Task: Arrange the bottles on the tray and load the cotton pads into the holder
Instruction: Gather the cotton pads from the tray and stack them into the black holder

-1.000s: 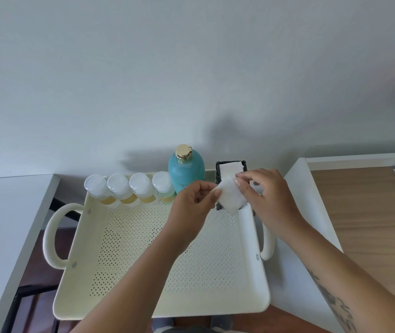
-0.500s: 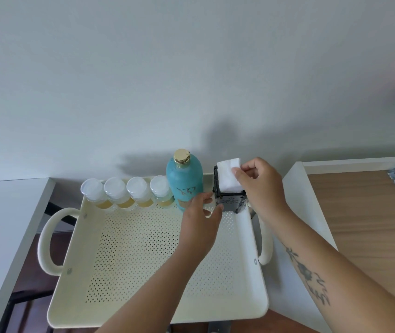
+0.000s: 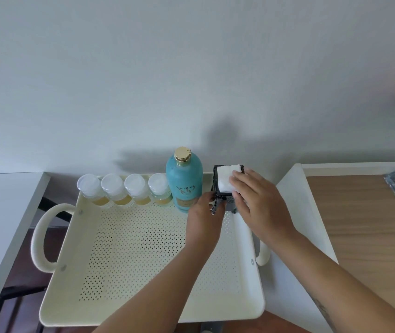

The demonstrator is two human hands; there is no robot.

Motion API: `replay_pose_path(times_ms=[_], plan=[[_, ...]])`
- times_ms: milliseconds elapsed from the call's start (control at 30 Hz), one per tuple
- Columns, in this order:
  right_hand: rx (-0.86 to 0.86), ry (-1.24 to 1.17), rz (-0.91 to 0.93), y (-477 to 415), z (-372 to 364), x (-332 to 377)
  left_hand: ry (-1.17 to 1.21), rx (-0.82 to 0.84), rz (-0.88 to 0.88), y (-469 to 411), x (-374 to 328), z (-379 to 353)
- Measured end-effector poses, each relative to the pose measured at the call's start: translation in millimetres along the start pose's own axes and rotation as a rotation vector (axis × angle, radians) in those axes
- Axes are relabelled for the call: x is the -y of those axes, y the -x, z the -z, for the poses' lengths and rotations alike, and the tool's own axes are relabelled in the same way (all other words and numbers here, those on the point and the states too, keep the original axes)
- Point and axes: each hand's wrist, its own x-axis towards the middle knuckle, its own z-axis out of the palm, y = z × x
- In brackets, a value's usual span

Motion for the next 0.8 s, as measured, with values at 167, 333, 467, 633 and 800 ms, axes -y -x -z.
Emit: replay_pose_path(times_ms=[167,333,467,633,800], plan=[[0.067,0.055,0.011,-2,-3,2,0.015,-0.018,-0.025,-5,-1,-3],[0.148,0.077,-0.018,-3,-1,5,-0.009,0.009,-0.005,4,7,3],[0.168,0.101,-0.009,-5,-1,7,-0.157,0.052,0.032,16,33,23],[0.109,0.12,0.052,1,-2,8,-0.423,0.037,-0.009,29,65,58],[0.117,0.132,0.086,3,-6,6,-0.695,0.125,0.058,38,99,85]])
